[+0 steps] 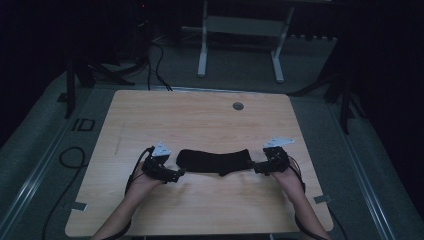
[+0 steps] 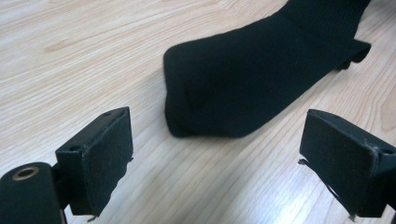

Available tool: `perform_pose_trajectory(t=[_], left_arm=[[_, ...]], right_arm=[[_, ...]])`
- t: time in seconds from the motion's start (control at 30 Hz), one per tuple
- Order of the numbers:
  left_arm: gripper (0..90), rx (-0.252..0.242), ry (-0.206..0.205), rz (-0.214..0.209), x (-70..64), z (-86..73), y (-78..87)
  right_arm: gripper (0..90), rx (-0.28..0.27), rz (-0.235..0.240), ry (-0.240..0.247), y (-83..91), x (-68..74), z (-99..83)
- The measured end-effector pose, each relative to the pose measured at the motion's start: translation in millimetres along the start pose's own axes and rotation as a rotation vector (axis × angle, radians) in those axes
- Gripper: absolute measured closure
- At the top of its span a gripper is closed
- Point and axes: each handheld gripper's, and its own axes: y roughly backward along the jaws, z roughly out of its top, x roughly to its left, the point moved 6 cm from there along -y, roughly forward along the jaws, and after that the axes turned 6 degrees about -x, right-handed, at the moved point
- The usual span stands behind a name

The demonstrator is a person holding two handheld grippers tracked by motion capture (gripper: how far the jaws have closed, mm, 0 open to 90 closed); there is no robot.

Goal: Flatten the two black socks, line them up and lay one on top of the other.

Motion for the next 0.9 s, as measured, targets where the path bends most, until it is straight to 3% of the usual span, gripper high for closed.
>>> perform_pose_trajectory(t=[0.2, 0.47, 0.9], left_arm=[[10.0, 0.007, 0.020, 0.004, 3.8, -12.6, 12.5], [10.0, -0.024, 0.062, 0.023, 11.8, -23.1, 27.3], [10.0, 0.003, 0.066, 0.051, 15.0, -44.8, 44.9]], right_arm=[[13.5, 0.014, -0.001, -0.031, 9.4, -10.2, -14.7], [13.6, 0.037, -0.011, -0.074, 19.3, -20.4, -37.1], [14.0, 0.033, -0.068, -0.135, 47.1, -29.6, -64.8]])
